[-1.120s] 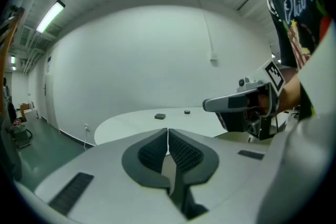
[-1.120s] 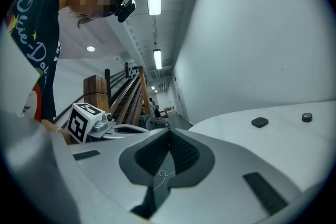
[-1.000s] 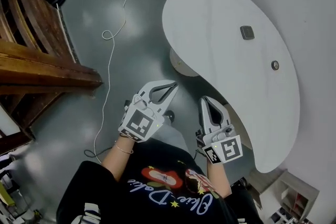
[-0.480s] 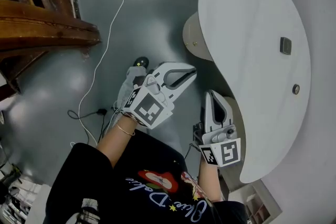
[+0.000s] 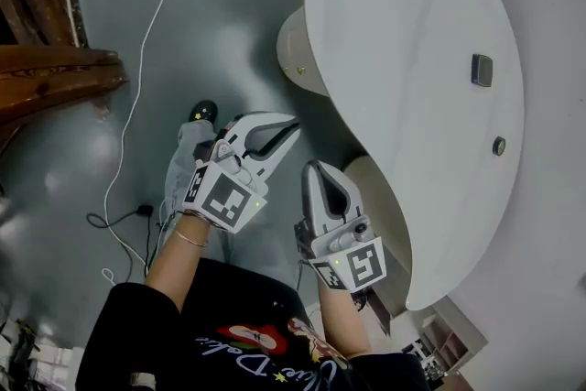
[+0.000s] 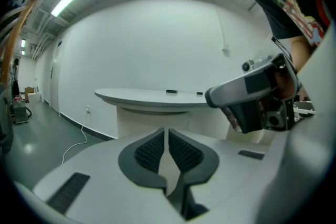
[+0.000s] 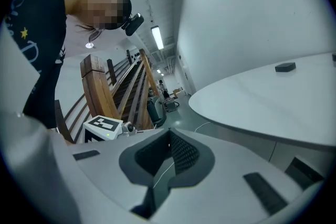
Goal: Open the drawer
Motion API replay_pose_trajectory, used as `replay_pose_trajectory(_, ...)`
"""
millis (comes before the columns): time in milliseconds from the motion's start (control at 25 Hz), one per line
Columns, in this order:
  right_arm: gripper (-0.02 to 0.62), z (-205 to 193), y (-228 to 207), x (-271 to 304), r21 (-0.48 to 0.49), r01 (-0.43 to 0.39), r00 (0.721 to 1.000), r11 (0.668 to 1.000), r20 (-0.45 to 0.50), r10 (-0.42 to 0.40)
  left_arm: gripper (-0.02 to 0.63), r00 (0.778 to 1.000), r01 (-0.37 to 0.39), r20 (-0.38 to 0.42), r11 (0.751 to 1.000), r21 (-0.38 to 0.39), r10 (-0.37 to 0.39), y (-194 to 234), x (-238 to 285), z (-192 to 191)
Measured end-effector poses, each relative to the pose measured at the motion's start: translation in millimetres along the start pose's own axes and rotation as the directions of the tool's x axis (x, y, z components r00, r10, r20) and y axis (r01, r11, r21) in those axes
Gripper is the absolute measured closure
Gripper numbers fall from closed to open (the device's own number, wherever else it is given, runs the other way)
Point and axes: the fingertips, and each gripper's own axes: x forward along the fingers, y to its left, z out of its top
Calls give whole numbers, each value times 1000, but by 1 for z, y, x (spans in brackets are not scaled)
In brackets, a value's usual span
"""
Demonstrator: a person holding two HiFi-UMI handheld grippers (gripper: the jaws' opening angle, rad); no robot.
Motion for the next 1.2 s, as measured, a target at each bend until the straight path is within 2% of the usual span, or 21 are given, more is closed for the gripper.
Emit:
replay_pose_trajectory(240,600,-16,-26,9,-14,38,998,999,-48,-39,601,1000,0,25,1000,-25,1,15,43,-23)
replay_pose_trajectory(640,600,-32,-50,39,1,60,996,998,-59,-60,600,1000,12,-9,1000,-9,-12,33,81,-66)
replay_pose_trajectory(800,600,-35,-53,45,19,82,995,996,-60,-81,558,1000,22,-14,999,-25,-22,41,92,-75)
replay_pose_trajectory(1200,600,-43,-74,47,51,167,985,985,-62,-163,509,996,75,-45,997,-20,-76,43,124,-99)
